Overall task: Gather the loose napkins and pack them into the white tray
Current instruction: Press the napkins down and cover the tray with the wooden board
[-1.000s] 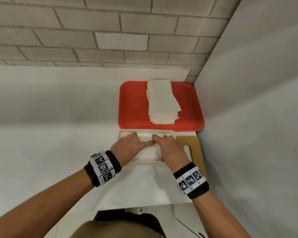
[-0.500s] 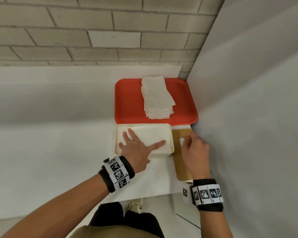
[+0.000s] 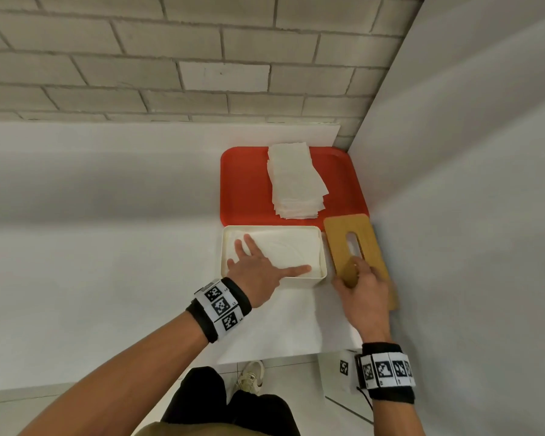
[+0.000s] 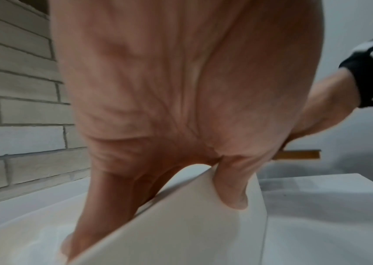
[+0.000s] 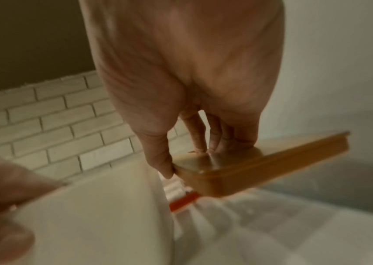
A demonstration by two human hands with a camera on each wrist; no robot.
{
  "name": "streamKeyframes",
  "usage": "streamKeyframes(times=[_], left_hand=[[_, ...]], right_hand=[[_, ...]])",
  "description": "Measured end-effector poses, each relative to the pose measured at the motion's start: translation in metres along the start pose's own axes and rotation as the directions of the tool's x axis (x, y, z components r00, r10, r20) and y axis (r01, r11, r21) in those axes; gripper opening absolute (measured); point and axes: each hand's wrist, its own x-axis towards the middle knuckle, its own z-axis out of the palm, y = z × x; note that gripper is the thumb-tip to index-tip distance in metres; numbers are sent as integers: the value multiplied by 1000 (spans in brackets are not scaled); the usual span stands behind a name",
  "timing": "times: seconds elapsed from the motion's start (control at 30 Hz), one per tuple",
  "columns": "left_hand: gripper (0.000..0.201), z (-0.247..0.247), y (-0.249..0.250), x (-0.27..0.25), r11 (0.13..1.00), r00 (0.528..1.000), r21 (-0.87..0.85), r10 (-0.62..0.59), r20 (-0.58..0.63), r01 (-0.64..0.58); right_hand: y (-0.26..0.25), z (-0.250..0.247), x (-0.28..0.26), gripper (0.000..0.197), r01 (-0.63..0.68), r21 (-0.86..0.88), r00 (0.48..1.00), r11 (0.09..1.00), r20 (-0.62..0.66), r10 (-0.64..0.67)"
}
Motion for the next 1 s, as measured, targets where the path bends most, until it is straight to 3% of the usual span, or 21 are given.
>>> streamKeyframes(times=[0.07,0.13,0.23,0.3,0.33,0.43,0.5,0.63,0.7,0.8,0.83,0.87,0.93,1.0], left_hand=[[84,0,-3,-5,1000,999,-1,25,-20,-25],[82,6,-8,-10,999,995,36,44,-88,-41],[81,21,-16,-23,994,986,98,72,-153,-57],[76,31,-22,-35,989,962,124,105,-250,-76],[78,34,-25,-42,985,941,158,119,-316,-72],[90,51,-33,-63,987,905,160,98,-415,-34],[87,61,-37,-77,982,883,181,125,-452,-46],[38,52,-44,-99,983,838,158,164,-521,-94],[22,40,-45,-101,989,773,67,144,-618,-131],[26,11,-49,-93,964,666,-86,107,-738,-250],[38,2,-53,-86,952,666,-115,109,-738,-284],[62,-6,-59,-76,947,697,-138,111,-708,-291],[115,-17,-73,-57,950,820,-178,117,-560,-256],[144,-22,-87,-36,960,912,-193,112,-394,-201]], right_hand=[[-18,-16,-5,62,132,11,989,991,-72,-131],[-40,-25,-7,62,333,58,942,941,-61,-330],[-66,-22,-2,63,591,110,780,799,173,-601],[-79,-13,4,65,665,89,686,741,321,-653],[-83,-8,7,66,677,66,663,733,379,-646],[-86,4,16,64,689,-3,636,725,482,-602],[-82,7,20,63,686,-23,632,727,514,-580],[-78,7,23,63,705,-37,619,709,520,-588],[-79,8,22,63,726,-60,612,685,511,-603],[-83,3,21,68,763,-97,605,639,456,-653],[-84,0,23,76,771,-112,608,627,424,-671],[-85,-2,26,90,767,-132,621,628,400,-674],[-86,-5,36,126,726,-181,665,664,431,-610],[-85,-3,49,150,675,-226,687,702,538,-488]])
